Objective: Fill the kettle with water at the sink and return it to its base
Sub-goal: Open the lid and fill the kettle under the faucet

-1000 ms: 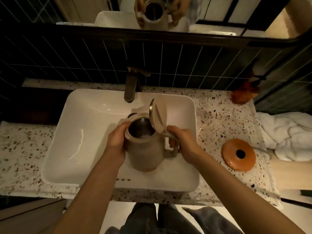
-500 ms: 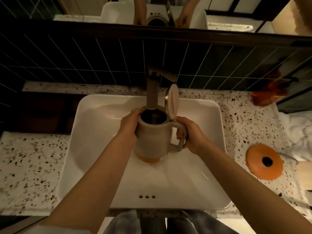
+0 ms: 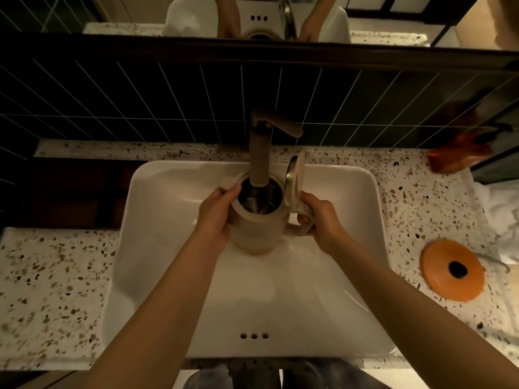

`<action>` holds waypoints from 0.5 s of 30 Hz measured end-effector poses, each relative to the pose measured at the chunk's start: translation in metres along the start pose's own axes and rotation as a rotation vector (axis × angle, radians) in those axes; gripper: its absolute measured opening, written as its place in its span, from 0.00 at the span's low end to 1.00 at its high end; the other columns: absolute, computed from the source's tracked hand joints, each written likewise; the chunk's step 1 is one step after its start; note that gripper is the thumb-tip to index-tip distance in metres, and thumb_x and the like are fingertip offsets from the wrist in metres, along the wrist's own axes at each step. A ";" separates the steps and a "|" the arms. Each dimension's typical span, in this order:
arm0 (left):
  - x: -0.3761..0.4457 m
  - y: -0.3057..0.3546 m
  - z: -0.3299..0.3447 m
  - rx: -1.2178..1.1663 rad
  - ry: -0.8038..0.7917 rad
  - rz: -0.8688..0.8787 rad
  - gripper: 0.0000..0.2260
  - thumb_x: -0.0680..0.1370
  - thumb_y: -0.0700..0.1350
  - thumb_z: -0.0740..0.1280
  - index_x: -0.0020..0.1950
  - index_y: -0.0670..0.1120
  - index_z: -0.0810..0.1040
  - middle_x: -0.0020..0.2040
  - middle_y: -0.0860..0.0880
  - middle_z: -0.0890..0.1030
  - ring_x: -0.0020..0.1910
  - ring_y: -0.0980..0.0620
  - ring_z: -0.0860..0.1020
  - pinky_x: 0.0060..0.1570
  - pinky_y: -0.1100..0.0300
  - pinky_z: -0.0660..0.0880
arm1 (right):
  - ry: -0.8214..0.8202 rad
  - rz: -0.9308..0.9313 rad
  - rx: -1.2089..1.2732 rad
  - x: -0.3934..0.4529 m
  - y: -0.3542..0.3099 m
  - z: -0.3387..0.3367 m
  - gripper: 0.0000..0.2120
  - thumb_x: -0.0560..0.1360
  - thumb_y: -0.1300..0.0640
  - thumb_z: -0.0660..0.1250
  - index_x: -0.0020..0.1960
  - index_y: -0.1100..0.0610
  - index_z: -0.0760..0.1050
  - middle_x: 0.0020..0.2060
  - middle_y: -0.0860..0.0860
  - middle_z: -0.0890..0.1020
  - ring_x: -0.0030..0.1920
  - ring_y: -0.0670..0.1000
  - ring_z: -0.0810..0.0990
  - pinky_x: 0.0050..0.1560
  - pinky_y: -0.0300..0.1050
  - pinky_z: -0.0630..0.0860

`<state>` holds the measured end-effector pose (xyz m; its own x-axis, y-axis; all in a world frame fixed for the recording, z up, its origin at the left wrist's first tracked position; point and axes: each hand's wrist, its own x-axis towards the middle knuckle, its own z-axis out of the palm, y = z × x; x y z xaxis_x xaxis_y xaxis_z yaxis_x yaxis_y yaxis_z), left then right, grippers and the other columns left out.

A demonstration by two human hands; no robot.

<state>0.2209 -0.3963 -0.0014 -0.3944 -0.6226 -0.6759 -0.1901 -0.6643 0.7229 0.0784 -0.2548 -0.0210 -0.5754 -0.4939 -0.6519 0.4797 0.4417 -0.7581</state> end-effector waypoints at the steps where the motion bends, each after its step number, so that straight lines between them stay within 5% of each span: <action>1: 0.000 -0.002 -0.001 0.011 0.001 0.000 0.06 0.75 0.47 0.71 0.42 0.46 0.77 0.41 0.51 0.84 0.35 0.60 0.82 0.34 0.66 0.73 | 0.010 -0.013 -0.017 0.001 0.001 0.000 0.16 0.75 0.47 0.63 0.38 0.59 0.75 0.23 0.51 0.72 0.28 0.49 0.71 0.44 0.51 0.68; 5: 0.001 -0.013 -0.008 0.067 -0.012 0.031 0.07 0.74 0.46 0.72 0.40 0.46 0.78 0.44 0.44 0.82 0.46 0.49 0.79 0.47 0.59 0.72 | 0.059 -0.090 -0.046 0.004 0.006 -0.002 0.24 0.73 0.49 0.64 0.46 0.73 0.78 0.34 0.62 0.79 0.38 0.59 0.77 0.47 0.55 0.75; 8: -0.002 -0.016 -0.010 0.118 -0.010 0.044 0.07 0.74 0.47 0.71 0.49 0.45 0.81 0.49 0.45 0.84 0.51 0.51 0.80 0.52 0.58 0.72 | 0.052 -0.120 -0.077 0.004 0.004 -0.002 0.16 0.78 0.57 0.61 0.43 0.68 0.81 0.33 0.57 0.81 0.37 0.53 0.80 0.41 0.47 0.79; 12: 0.000 -0.010 -0.009 0.206 0.023 0.053 0.06 0.75 0.49 0.70 0.46 0.48 0.79 0.51 0.47 0.83 0.54 0.50 0.79 0.59 0.54 0.73 | 0.068 -0.126 -0.109 0.007 0.000 0.001 0.16 0.77 0.58 0.60 0.42 0.69 0.78 0.32 0.58 0.78 0.36 0.54 0.78 0.42 0.48 0.77; 15: -0.001 -0.004 -0.007 0.255 0.071 0.075 0.21 0.71 0.54 0.71 0.62 0.48 0.78 0.57 0.48 0.82 0.58 0.50 0.78 0.64 0.49 0.72 | 0.088 -0.092 -0.143 0.008 -0.005 0.001 0.13 0.75 0.55 0.60 0.41 0.63 0.77 0.33 0.60 0.76 0.38 0.57 0.75 0.45 0.52 0.73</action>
<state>0.2283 -0.3959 -0.0051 -0.3539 -0.6994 -0.6210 -0.3866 -0.4952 0.7780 0.0720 -0.2621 -0.0228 -0.6712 -0.4726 -0.5711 0.3272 0.5024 -0.8003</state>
